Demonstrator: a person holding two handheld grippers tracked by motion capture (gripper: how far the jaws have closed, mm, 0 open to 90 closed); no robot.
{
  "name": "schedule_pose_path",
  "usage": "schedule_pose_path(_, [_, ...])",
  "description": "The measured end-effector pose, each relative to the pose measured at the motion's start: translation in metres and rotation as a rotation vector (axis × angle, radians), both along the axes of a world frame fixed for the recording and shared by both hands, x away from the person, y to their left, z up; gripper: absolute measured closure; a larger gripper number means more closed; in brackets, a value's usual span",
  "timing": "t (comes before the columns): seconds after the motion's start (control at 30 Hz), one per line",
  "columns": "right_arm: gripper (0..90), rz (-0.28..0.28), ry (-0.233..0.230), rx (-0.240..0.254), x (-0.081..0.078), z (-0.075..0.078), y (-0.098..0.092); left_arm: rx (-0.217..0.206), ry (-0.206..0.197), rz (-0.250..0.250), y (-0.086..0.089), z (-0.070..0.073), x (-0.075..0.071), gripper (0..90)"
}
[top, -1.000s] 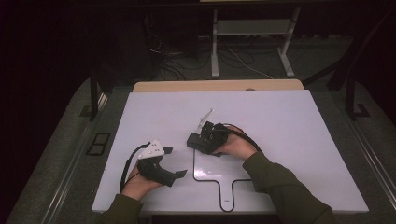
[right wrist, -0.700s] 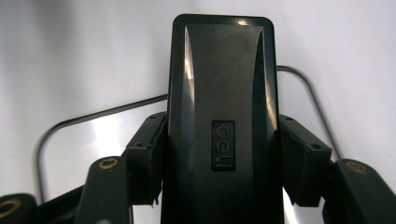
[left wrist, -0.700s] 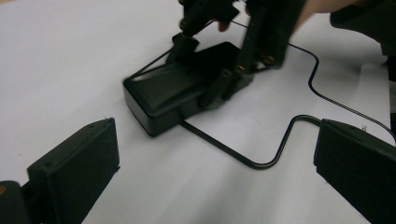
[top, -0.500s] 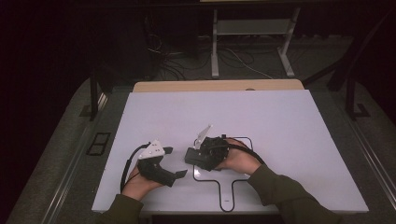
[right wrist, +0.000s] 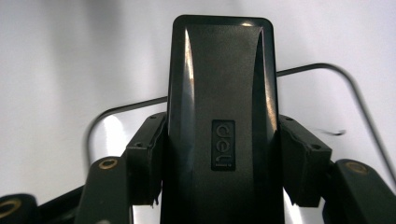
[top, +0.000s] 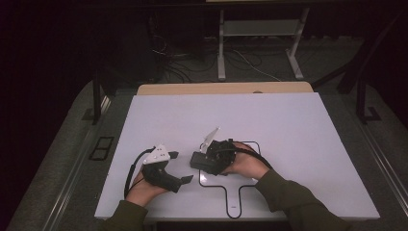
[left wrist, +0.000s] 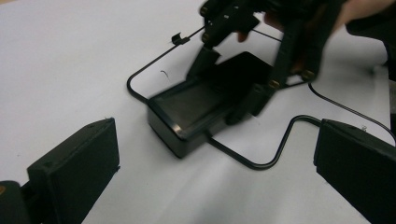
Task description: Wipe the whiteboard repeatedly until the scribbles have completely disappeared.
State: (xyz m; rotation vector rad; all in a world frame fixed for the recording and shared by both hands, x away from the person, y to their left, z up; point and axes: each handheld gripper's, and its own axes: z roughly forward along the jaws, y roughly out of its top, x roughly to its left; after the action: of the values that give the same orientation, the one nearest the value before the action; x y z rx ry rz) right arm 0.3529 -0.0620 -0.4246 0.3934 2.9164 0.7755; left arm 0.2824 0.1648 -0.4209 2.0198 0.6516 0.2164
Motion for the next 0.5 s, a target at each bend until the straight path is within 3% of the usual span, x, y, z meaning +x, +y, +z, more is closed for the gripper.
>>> schedule_pose_path(0.5, [38.7, -0.111, -0.006, 0.012, 0.053, -0.002, -0.001, -0.002, 0.0, -0.001, 0.0, 0.0, 0.0, 0.0])
